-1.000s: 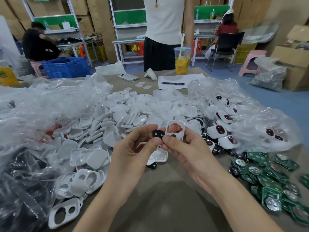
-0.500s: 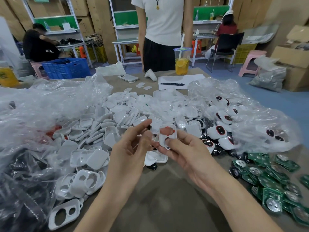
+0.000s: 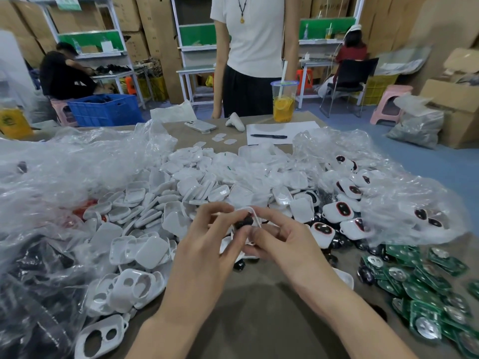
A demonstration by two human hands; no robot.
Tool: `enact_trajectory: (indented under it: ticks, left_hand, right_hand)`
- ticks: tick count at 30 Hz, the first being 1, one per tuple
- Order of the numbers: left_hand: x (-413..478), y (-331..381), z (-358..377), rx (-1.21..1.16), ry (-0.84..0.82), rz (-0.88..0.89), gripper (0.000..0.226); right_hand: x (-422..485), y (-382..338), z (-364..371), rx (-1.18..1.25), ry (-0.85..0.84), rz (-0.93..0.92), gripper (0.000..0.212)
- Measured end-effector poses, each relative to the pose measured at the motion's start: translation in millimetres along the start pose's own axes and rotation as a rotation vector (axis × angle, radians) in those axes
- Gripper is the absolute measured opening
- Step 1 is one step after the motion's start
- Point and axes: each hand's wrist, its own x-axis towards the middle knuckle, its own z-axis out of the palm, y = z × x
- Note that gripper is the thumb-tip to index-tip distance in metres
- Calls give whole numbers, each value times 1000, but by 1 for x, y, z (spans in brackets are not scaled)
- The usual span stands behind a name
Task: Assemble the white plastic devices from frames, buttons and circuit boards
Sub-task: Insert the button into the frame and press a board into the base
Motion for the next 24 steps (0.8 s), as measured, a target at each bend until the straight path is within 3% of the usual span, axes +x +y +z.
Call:
enact_trajectory:
  ticks: [15,24]
  left_hand:
    - [-1,0,4,-151,-11,-145,16]
    - [-2,4,6,-111,-10,-197,14]
  right_hand:
    - [-1,6,0,-41,24,2,27]
    - [-1,7,3,-66,15,-55,25]
